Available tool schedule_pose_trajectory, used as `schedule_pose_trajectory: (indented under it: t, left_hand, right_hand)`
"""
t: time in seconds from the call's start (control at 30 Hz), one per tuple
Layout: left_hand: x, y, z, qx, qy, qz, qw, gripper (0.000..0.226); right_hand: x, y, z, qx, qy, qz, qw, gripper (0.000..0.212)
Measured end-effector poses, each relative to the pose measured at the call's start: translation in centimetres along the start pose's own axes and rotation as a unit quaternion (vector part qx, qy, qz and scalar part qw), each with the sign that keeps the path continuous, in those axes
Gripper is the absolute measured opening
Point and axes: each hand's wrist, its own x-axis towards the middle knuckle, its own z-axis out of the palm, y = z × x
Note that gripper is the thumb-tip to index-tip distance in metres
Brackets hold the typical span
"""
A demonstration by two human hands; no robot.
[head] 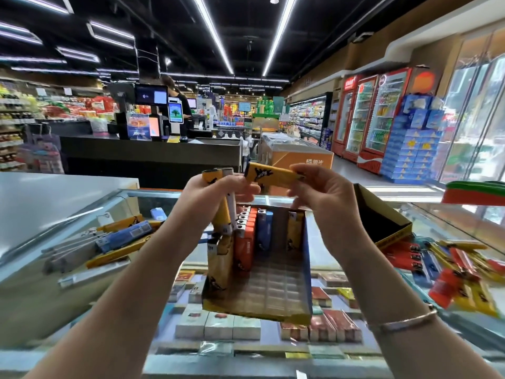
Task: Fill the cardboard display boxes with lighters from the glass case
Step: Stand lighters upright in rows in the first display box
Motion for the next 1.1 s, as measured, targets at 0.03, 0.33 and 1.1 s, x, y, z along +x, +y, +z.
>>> schedule_pose_trajectory:
  t: [0.03, 0.33, 1.1]
  left_hand:
    - [0.0, -0.1, -0.1, 0.009, 0.009, -0.002, 1.000, 0.018]
    - [0.1, -0.3, -0.6, -0.096, 0.057, -0.032, 0.993, 0.030]
    - [0.6, -1.4, -0.1, -0.244, 0.049, -0.015, 0.969, 0.017]
  right_hand:
    - [0.2, -0.1, -0.3, 0.001, 0.005, 0.002, 1.000, 0.030]
    - [0.9, -0.1, -2.3, -0.117, 0.003, -0.015, 0.993, 0.024]
    - [0.4, 0.9, -2.0, -0.509, -0.180, -0.028, 0.841, 0.009]
